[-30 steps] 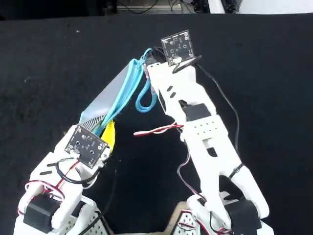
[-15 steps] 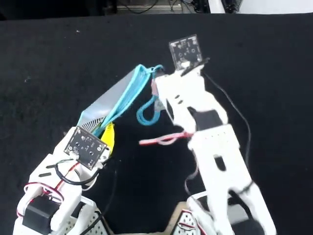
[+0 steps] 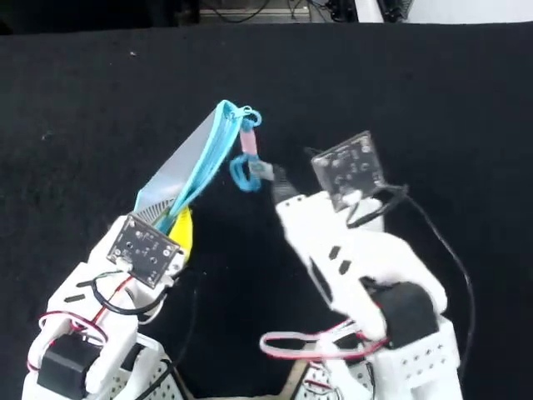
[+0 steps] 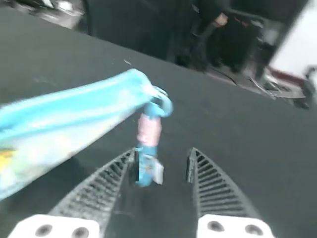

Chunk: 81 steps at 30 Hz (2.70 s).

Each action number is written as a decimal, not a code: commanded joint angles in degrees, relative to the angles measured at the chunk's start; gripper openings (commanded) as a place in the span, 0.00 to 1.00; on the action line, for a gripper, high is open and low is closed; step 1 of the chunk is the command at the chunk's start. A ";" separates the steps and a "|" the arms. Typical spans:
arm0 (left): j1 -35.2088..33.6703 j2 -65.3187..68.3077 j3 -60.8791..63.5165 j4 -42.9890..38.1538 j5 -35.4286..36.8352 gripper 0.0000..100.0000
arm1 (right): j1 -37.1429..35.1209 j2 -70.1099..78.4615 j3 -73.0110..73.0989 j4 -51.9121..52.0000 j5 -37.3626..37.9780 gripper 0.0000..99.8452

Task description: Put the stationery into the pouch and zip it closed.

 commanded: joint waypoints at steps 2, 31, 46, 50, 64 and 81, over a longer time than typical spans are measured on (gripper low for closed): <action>-9.89 0.53 4.44 -5.89 0.44 0.03 | 12.13 -0.84 9.36 -0.88 -0.53 0.11; 1.19 52.04 -4.18 -49.41 6.59 0.06 | 16.79 -30.90 48.40 -16.26 -0.26 0.02; 6.02 56.26 -4.62 -39.38 17.32 0.18 | 16.79 -32.13 49.01 -16.18 -0.18 0.02; 5.67 52.13 -10.86 -31.74 16.88 0.18 | 16.79 -32.13 49.01 -16.18 -0.18 0.02; -8.04 38.33 -15.60 -24.97 16.53 0.27 | 16.79 -32.31 49.36 -16.18 -0.09 0.02; -35.12 14.15 12.53 -9.05 4.13 0.03 | 15.65 -32.66 49.45 -14.59 -0.09 0.02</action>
